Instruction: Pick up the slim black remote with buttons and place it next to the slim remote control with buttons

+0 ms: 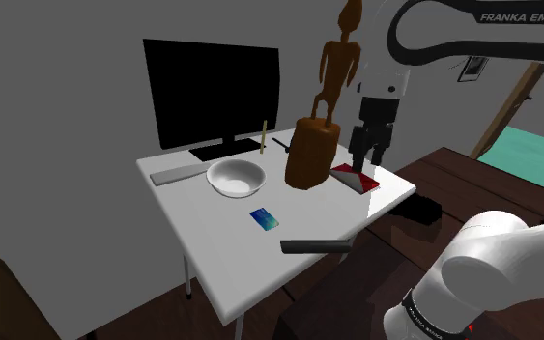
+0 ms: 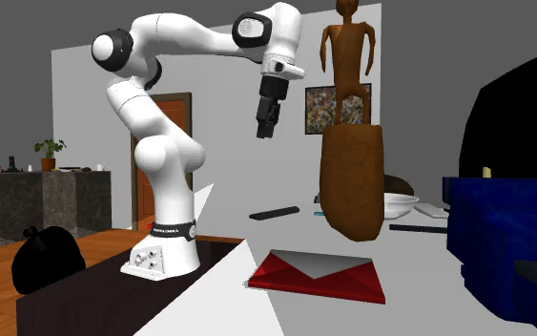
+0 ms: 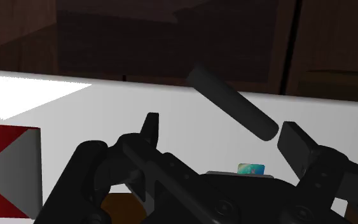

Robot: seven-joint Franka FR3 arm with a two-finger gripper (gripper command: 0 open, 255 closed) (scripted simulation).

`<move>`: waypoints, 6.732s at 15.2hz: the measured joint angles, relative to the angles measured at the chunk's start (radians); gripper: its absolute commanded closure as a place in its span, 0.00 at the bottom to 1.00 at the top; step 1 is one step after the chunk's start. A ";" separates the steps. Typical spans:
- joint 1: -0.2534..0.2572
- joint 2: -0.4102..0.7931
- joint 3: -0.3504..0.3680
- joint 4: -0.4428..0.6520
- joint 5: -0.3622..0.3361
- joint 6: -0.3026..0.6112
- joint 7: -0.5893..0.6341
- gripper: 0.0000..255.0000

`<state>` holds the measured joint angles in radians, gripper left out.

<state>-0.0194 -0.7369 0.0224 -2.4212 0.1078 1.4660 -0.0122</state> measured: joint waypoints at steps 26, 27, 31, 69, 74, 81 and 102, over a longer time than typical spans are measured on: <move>0.320 0.120 0.167 -0.572 -0.069 0.965 -0.473 0.00; 0.320 0.127 0.168 -0.574 -0.069 0.975 -0.472 0.00; 0.319 0.134 0.169 -0.579 -0.070 0.986 -0.471 0.00; 0.268 0.333 0.166 -0.167 -0.120 0.775 -0.472 1.00; 0.249 0.536 0.190 0.035 -0.160 0.772 -0.433 1.00; 0.244 0.812 0.201 0.350 -0.230 0.723 -0.389 1.00; 0.274 1.121 0.185 0.594 -0.315 0.797 -0.335 1.00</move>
<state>0.2542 0.3845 0.2078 -1.8269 -0.2077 2.2632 -0.3477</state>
